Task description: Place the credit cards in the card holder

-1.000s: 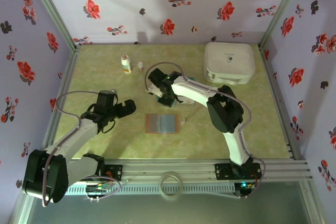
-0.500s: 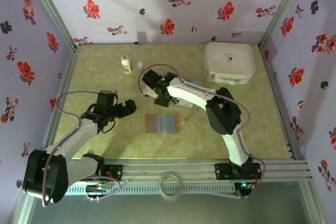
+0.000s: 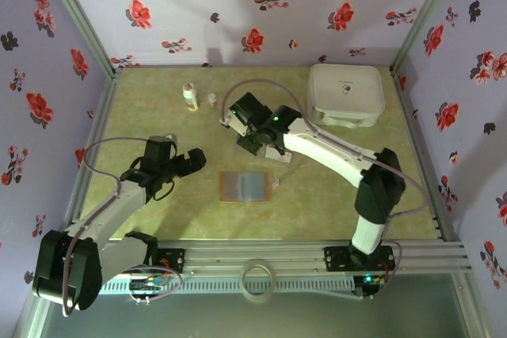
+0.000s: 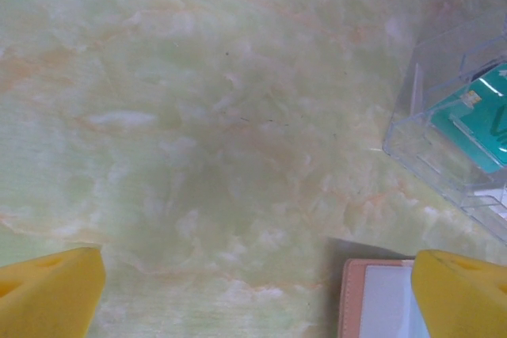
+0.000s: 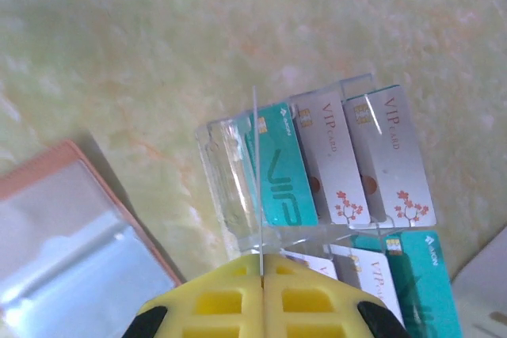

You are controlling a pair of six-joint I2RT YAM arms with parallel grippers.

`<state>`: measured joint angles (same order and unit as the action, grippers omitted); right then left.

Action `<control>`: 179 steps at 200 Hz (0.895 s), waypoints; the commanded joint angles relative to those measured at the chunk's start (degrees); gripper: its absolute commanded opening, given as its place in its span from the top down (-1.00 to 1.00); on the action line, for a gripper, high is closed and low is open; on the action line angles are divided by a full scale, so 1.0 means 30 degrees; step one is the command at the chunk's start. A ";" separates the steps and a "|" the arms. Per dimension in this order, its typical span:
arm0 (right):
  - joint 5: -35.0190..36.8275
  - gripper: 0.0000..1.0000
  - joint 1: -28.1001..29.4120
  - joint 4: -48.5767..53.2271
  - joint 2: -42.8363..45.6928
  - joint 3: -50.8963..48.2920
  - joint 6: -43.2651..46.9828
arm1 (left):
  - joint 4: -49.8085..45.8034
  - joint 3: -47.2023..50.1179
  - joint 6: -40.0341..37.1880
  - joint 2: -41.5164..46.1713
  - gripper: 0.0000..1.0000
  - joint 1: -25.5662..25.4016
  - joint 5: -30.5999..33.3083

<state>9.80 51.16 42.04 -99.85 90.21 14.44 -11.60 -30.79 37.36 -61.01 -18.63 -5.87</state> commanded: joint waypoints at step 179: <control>-0.7398 1.00 -0.1379 -2.2882 0.7013 -2.0317 -2.2073 | -0.1344 -0.1392 -0.2027 -0.3962 -0.99 -0.8545 0.6831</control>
<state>-9.30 47.33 -16.64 -77.30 30.87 -47.24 -15.27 -33.39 32.36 -71.46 -42.96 10.79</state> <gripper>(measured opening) 0.039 0.997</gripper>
